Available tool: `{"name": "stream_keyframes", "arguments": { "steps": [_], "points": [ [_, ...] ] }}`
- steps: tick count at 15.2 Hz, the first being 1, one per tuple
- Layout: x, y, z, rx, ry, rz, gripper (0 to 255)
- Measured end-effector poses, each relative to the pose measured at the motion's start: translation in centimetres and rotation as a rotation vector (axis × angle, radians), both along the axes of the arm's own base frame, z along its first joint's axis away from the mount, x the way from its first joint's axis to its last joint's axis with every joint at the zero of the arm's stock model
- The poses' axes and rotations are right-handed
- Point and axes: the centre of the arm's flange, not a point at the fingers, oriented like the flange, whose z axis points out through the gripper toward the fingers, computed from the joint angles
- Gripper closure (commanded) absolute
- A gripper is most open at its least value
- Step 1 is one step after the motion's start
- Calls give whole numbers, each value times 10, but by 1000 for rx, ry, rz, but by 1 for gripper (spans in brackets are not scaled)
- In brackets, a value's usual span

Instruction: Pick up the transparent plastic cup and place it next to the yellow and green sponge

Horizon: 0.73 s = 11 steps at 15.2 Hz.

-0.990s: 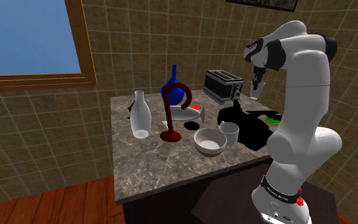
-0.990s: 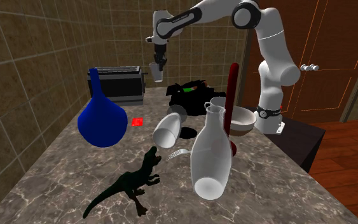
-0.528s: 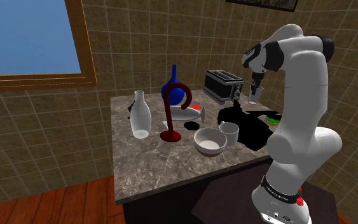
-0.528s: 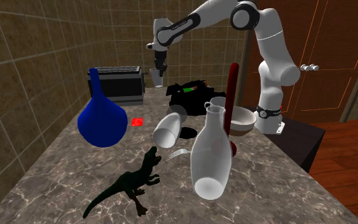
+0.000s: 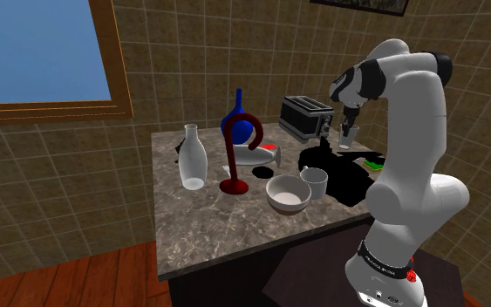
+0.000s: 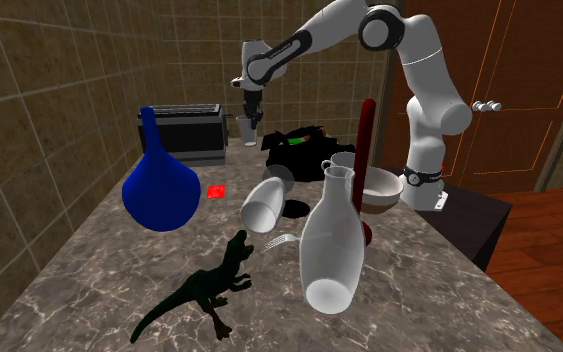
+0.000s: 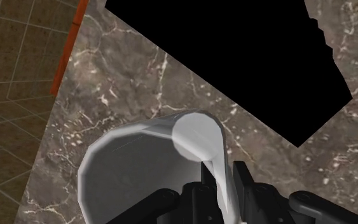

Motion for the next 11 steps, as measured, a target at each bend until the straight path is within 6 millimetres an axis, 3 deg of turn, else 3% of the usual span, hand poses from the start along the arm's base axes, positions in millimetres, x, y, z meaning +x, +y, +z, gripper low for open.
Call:
{"name": "stream_keyframes", "arguments": {
  "steps": [6,7,11],
  "points": [
    [0,0,-3,0,0,0,255],
    [0,0,-3,-1,0,0,0],
    [0,0,-2,-1,-1,0,0]
  ]
}}
